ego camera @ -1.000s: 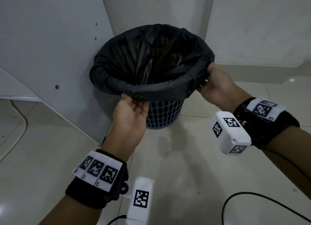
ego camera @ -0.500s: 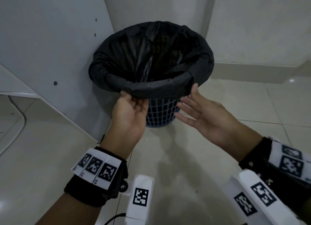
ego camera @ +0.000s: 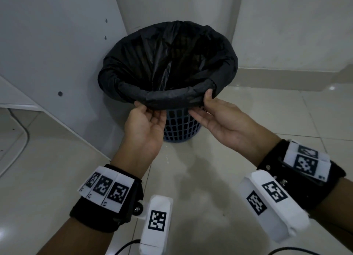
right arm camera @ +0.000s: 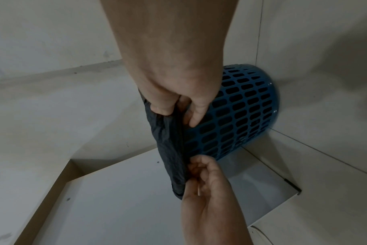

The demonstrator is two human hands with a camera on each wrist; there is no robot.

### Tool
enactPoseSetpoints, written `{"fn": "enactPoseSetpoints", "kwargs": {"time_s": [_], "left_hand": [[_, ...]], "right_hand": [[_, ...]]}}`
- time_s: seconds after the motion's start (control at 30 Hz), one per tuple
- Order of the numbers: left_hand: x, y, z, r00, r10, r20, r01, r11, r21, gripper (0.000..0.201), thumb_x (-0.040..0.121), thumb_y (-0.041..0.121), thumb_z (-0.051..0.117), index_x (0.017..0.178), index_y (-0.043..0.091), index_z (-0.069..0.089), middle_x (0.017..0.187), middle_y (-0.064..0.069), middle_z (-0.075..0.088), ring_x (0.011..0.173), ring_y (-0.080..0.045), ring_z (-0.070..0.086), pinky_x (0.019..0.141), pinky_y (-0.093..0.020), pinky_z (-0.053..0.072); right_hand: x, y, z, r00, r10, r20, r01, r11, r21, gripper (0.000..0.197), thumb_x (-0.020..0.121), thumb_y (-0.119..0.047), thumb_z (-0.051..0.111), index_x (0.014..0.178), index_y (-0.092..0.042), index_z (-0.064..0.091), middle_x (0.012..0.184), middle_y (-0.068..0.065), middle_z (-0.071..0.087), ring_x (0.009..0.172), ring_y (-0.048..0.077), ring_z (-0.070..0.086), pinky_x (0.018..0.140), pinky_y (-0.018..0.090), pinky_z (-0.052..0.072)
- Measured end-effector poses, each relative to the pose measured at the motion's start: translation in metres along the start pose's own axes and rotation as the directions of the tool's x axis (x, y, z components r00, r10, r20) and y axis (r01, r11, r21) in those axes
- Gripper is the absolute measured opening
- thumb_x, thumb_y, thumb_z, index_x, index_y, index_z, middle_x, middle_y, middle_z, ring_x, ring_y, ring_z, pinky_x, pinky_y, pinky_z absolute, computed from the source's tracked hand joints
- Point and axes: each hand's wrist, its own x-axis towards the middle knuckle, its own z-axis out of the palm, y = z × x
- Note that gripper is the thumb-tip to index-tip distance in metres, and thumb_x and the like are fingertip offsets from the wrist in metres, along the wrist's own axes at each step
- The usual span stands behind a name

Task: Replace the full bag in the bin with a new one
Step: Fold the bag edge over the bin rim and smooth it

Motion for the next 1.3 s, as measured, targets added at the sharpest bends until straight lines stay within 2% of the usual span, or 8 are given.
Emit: {"fn": "enactPoseSetpoints", "kwargs": {"time_s": [0.13, 0.3, 0.53, 0.67, 0.8, 0.93, 1.1, 1.3], "left_hand": [[0.0, 0.001, 0.0, 1.0, -0.008, 0.0, 0.008, 1.0, 0.003, 0.021, 0.106, 0.012, 0.045, 0.097, 0.011, 0.064, 0.102, -0.008, 0.069, 0.096, -0.017, 0.067, 0.076, -0.028, 0.057], [-0.001, 0.001, -0.001, 1.0, -0.014, 0.002, 0.014, 0.999, 0.031, 0.02, 0.106, 0.012, 0.045, 0.102, 0.013, 0.064, 0.103, -0.006, 0.069, 0.095, -0.015, 0.066, 0.072, -0.027, 0.056], [0.008, 0.001, -0.015, 0.996, 0.064, -0.067, -0.047, 0.972, 0.229, 0.032, 0.09, 0.04, 0.071, 0.113, 0.017, 0.072, 0.08, 0.012, 0.068, 0.061, -0.002, 0.059, 0.068, -0.02, 0.056], [0.005, 0.003, -0.021, 0.988, 0.151, -0.043, -0.143, 0.977, 0.156, 0.043, 0.095, 0.031, 0.068, 0.133, 0.014, 0.063, 0.088, 0.007, 0.07, 0.07, -0.003, 0.066, 0.076, -0.019, 0.057], [-0.012, -0.008, -0.024, 0.987, 0.16, -0.032, -0.152, 0.974, 0.166, 0.036, 0.097, 0.038, 0.063, 0.128, 0.019, 0.065, 0.091, 0.007, 0.072, 0.076, -0.008, 0.067, 0.074, -0.023, 0.057], [-0.029, -0.027, -0.019, 0.998, 0.058, -0.012, -0.053, 0.965, 0.257, 0.04, 0.087, 0.05, 0.071, 0.115, 0.023, 0.071, 0.096, 0.01, 0.07, 0.078, -0.007, 0.062, 0.078, -0.025, 0.057], [-0.027, -0.03, -0.004, 0.998, 0.032, 0.057, -0.046, 0.968, 0.248, 0.03, 0.092, 0.037, 0.067, 0.112, 0.015, 0.07, 0.093, 0.005, 0.068, 0.074, -0.005, 0.059, 0.084, -0.024, 0.058], [-0.022, -0.029, -0.008, 0.999, -0.009, 0.05, 0.002, 0.989, 0.146, 0.032, 0.101, 0.03, 0.055, 0.129, 0.016, 0.061, 0.092, 0.005, 0.064, 0.069, -0.005, 0.058, 0.072, -0.022, 0.056]], "right_hand": [[0.004, 0.005, -0.005, 0.998, -0.052, 0.022, 0.05, 0.997, 0.052, 0.019, 0.1, -0.014, 0.053, 0.109, -0.001, 0.063, 0.093, 0.007, 0.077, 0.087, 0.017, 0.075, 0.087, 0.035, 0.059], [0.01, 0.002, 0.002, 0.994, -0.095, 0.056, 0.091, 0.994, 0.058, 0.02, 0.102, -0.006, 0.046, 0.111, -0.009, 0.064, 0.113, 0.011, 0.072, 0.112, 0.026, 0.068, 0.093, 0.037, 0.057], [0.004, 0.002, 0.003, 0.988, -0.147, -0.052, 0.15, 0.987, 0.061, 0.033, 0.098, -0.013, 0.057, 0.127, 0.005, 0.057, 0.109, 0.012, 0.074, 0.1, 0.02, 0.073, 0.085, 0.03, 0.06], [-0.009, -0.001, 0.009, 0.981, -0.162, -0.107, 0.173, 0.979, 0.105, 0.032, 0.099, -0.02, 0.059, 0.125, -0.001, 0.061, 0.11, 0.013, 0.074, 0.101, 0.023, 0.073, 0.092, 0.036, 0.058], [-0.012, -0.003, 0.022, 0.973, -0.2, -0.115, 0.203, 0.979, 0.014, 0.04, 0.092, -0.021, 0.07, 0.123, 0.003, 0.061, 0.104, 0.012, 0.076, 0.097, 0.022, 0.074, 0.089, 0.036, 0.059], [-0.011, -0.001, 0.027, 0.964, -0.217, -0.154, 0.216, 0.976, -0.021, 0.037, 0.091, -0.016, 0.071, 0.118, 0.007, 0.062, 0.097, 0.012, 0.077, 0.091, 0.02, 0.075, 0.088, 0.036, 0.06], [-0.009, 0.0, 0.029, 0.958, -0.24, -0.16, 0.236, 0.971, -0.042, 0.035, 0.092, -0.016, 0.069, 0.117, 0.009, 0.062, 0.092, 0.011, 0.077, 0.088, 0.021, 0.075, 0.082, 0.033, 0.061], [-0.007, -0.001, 0.029, 0.952, -0.255, -0.17, 0.246, 0.967, -0.068, 0.032, 0.092, -0.015, 0.069, 0.113, 0.009, 0.063, 0.089, 0.012, 0.076, 0.085, 0.02, 0.075, 0.079, 0.031, 0.061]]}}
